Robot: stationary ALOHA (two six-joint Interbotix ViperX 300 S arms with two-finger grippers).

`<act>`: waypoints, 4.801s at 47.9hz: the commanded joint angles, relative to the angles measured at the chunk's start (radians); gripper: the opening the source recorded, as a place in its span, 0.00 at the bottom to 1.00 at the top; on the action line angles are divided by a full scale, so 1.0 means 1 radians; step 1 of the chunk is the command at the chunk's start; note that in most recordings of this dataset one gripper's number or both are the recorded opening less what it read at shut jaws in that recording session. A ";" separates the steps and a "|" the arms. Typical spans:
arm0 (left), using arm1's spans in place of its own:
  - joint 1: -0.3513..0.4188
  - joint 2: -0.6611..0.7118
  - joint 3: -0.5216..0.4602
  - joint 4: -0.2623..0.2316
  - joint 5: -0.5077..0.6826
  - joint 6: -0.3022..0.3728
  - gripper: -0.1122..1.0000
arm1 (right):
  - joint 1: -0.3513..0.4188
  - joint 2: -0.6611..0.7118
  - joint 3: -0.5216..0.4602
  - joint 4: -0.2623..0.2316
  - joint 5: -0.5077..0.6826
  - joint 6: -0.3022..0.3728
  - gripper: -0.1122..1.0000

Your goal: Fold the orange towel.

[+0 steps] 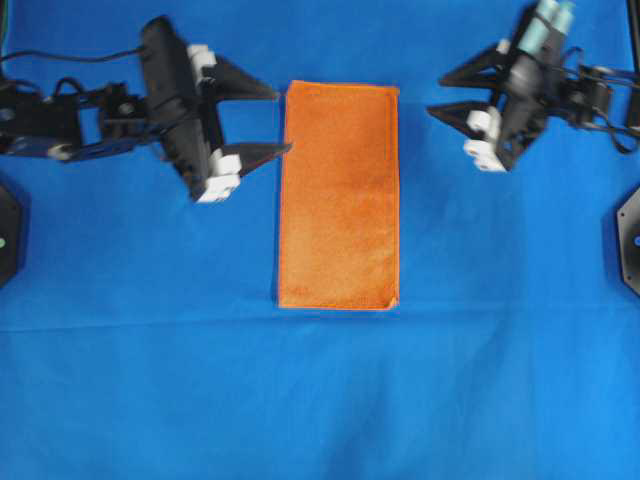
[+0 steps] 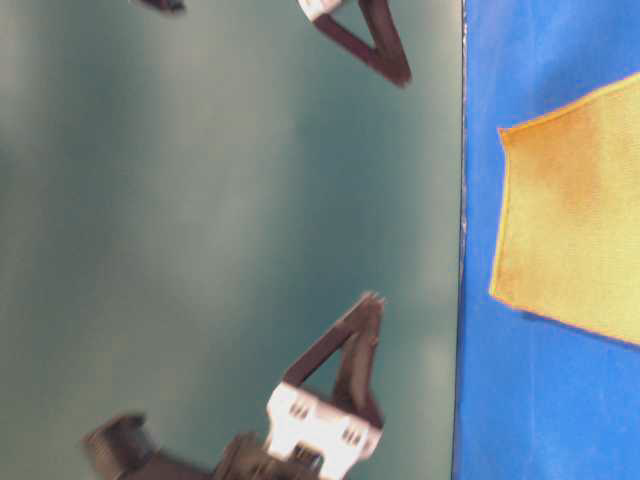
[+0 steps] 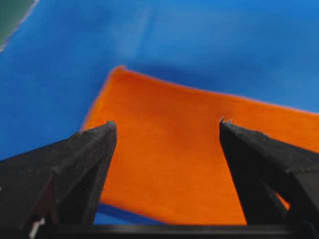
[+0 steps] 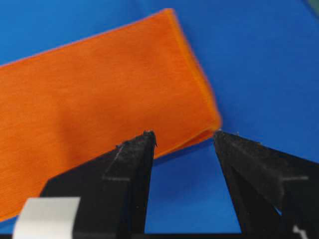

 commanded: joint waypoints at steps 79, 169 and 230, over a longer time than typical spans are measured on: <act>0.166 0.407 -0.206 0.002 -0.020 0.040 0.13 | -0.067 0.399 -0.219 -0.075 0.003 0.002 0.14; -0.370 0.229 -0.040 -0.002 0.075 -0.063 0.13 | 0.534 0.196 -0.114 -0.020 0.276 0.305 0.14; -0.371 -0.247 0.100 0.000 0.245 -0.066 0.72 | 0.606 -0.215 -0.064 -0.092 0.442 0.304 0.62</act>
